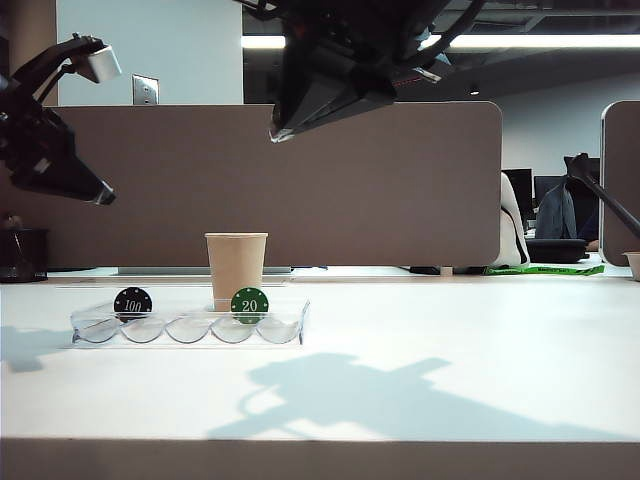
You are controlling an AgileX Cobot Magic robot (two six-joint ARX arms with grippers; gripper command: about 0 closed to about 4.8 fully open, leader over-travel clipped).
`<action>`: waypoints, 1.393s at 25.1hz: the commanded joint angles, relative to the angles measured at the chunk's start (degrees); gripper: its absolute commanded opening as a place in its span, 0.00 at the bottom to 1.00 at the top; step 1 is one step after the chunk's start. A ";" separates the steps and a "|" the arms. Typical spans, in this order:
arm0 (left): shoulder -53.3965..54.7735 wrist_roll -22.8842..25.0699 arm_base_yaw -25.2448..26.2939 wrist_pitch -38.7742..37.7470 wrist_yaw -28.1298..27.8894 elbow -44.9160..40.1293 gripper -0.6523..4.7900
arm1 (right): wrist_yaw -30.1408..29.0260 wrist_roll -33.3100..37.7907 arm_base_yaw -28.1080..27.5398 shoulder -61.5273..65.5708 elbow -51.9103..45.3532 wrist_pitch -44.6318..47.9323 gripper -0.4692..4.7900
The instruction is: Pick up the chip with the greater value and put it into the paper cup.
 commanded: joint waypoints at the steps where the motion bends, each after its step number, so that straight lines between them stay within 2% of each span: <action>1: 0.15 6.29 0.33 -0.28 0.42 0.35 0.30 | 0.26 0.37 0.02 -0.24 0.24 0.68 0.08; 5: 0.52 5.60 2.12 -0.66 3.10 0.37 0.31 | 0.13 0.37 0.02 -0.24 0.24 0.42 0.08; 12: 1.33 4.28 8.04 -3.58 12.68 1.22 0.31 | -1.31 0.37 0.04 -0.24 0.22 0.42 0.08; 15: 6.71 4.35 9.22 -11.39 19.50 8.24 0.31 | -2.75 0.37 0.04 -0.22 0.20 0.31 0.08; 21: 13.22 4.39 9.22 -18.43 25.07 17.84 0.31 | -2.73 0.37 0.02 -0.22 0.20 -0.31 0.08; 24: 15.80 6.93 9.22 -22.12 25.40 22.16 0.31 | -2.73 0.37 -0.09 -0.22 0.20 -0.42 0.08; 25: 16.63 9.73 9.22 -23.43 24.44 23.47 0.31 | -2.73 0.37 -0.09 -0.22 0.20 -0.42 0.08; 28: 18.40 14.49 9.01 -27.34 19.96 26.38 0.31 | -2.73 0.37 -0.09 -0.22 0.13 -0.42 0.08; 30: 20.24 17.03 8.81 -30.67 19.04 28.44 0.31 | -2.75 0.37 -0.11 -0.20 0.11 -0.39 0.08; 32: 21.55 18.03 8.76 -32.61 18.91 29.46 0.30 | -2.73 0.37 -0.11 -0.20 0.11 -0.39 0.08; 35: 22.47 19.78 6.80 -36.33 14.53 30.34 0.30 | -2.75 0.37 -0.13 -0.15 0.11 -0.37 0.08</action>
